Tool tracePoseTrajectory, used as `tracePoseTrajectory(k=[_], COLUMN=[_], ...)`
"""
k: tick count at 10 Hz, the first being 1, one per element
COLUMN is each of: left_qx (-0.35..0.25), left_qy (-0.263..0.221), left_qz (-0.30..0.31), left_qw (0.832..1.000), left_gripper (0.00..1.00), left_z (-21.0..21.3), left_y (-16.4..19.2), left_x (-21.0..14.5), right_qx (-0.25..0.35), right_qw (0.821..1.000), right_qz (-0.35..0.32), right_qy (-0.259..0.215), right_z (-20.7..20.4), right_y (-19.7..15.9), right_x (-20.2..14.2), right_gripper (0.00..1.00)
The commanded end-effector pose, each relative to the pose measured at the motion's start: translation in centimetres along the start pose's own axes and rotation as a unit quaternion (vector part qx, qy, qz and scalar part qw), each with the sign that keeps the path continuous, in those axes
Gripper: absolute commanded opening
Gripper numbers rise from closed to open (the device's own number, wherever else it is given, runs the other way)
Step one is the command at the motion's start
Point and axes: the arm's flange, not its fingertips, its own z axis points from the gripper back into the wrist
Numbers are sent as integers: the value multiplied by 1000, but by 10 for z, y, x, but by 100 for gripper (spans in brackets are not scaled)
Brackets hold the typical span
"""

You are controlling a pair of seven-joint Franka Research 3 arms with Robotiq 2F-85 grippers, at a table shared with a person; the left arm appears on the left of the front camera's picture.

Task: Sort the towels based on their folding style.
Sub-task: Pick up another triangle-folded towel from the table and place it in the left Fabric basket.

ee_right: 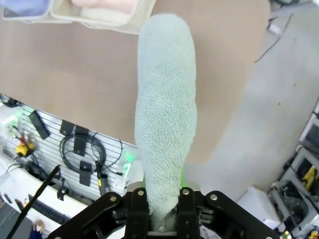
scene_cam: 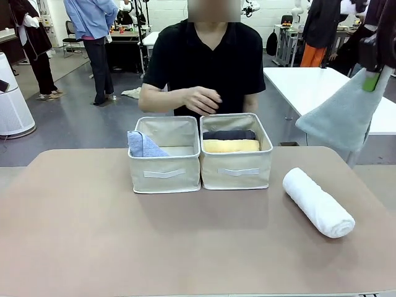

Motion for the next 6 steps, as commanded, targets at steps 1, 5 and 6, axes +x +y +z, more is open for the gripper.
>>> tracePoseTrajectory(k=[1, 5, 6], left_qx=[-2, -2, -2], left_qy=[3, 3, 3], left_qz=[5, 5, 5], left_qw=[1000, 1000, 1000], left_gripper=[100, 100, 100], left_z=[1, 1, 1], left_y=[-1, -1, -1], left_x=[1, 1, 1], right_qx=[21, -21, -29], right_qw=[1000, 998, 992], right_qz=[17, -58, -116], right_qy=[-10, 3, -28], right_z=[-7, 0, 10], right_y=[-7, -99, -122], right_x=[5, -110, -153], right_gripper=[0, 0, 0])
